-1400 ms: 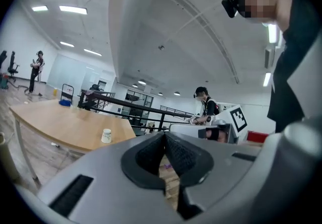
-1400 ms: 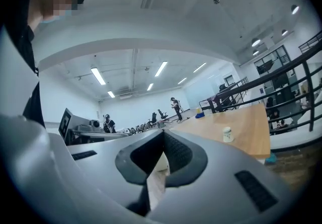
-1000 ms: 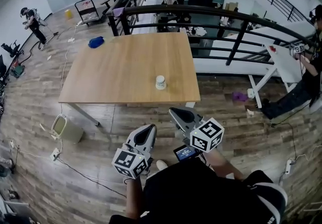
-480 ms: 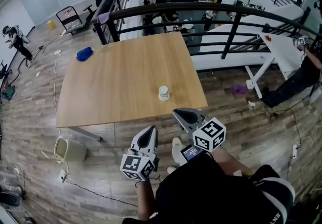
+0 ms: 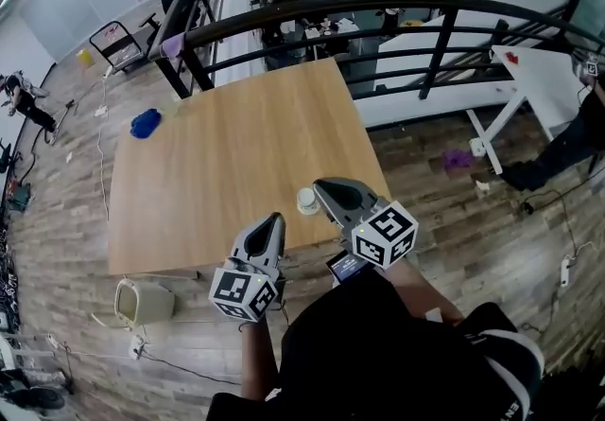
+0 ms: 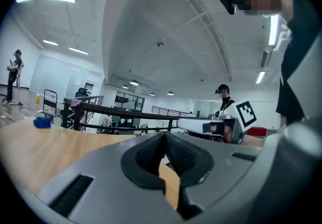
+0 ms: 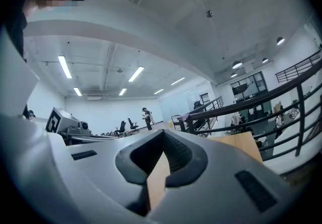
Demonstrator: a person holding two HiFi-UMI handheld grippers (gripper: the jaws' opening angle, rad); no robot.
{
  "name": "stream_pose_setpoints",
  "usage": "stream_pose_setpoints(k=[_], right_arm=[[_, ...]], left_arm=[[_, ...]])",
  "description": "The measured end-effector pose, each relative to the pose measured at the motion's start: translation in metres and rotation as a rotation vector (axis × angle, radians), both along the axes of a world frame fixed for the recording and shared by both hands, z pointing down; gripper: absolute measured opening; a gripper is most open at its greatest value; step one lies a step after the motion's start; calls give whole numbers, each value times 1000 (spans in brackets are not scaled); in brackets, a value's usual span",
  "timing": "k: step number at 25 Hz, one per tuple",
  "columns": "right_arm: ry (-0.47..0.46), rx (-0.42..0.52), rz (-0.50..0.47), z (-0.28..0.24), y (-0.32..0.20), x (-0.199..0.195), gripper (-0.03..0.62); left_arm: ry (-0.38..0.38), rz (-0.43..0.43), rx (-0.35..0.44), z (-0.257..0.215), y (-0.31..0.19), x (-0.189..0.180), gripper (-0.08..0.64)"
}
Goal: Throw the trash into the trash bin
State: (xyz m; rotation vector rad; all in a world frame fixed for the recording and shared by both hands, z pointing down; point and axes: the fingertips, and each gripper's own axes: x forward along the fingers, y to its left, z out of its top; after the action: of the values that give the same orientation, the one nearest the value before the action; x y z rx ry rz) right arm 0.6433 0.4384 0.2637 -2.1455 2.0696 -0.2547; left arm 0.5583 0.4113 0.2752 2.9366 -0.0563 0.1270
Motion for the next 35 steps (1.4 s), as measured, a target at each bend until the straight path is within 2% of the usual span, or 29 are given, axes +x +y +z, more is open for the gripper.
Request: stream_pose_setpoints(k=[7,10,15,17,20,24,27,28,31,35], right_arm=[[-45,-2,52,29,-13,67,-3],[-101,-16,84,37,-14,91,-3],[-133,-23,127,41,-18,105,-3],[-162,-20,112,47,-15,108,-3],[-185,-23,106,58,-19,114,-3],[-211,-36,111,72,-24,115,-3],[-230,-68,117,96,-21,115,-3],[-238,-83,120,105,-22,117,-3],[-252,-127,129,130,-18,120,-3],[-287,-157,147,153,-6,122,-3]], left_arm=[[-47,29,-5,38,-18,60,6],[-114,69,0,59,-18,79,6],[-238,66,45,83,-36,96,6],[-279,86,71,92,-31,103,6],[-347,110,61,118,-30,108,6],[-439,157,9,159,-33,108,8],[-502,177,34,186,-35,111,12],[-525,182,46,195,-39,115,36],[-606,201,87,233,-46,122,209],[-684,200,118,277,-46,128,275]])
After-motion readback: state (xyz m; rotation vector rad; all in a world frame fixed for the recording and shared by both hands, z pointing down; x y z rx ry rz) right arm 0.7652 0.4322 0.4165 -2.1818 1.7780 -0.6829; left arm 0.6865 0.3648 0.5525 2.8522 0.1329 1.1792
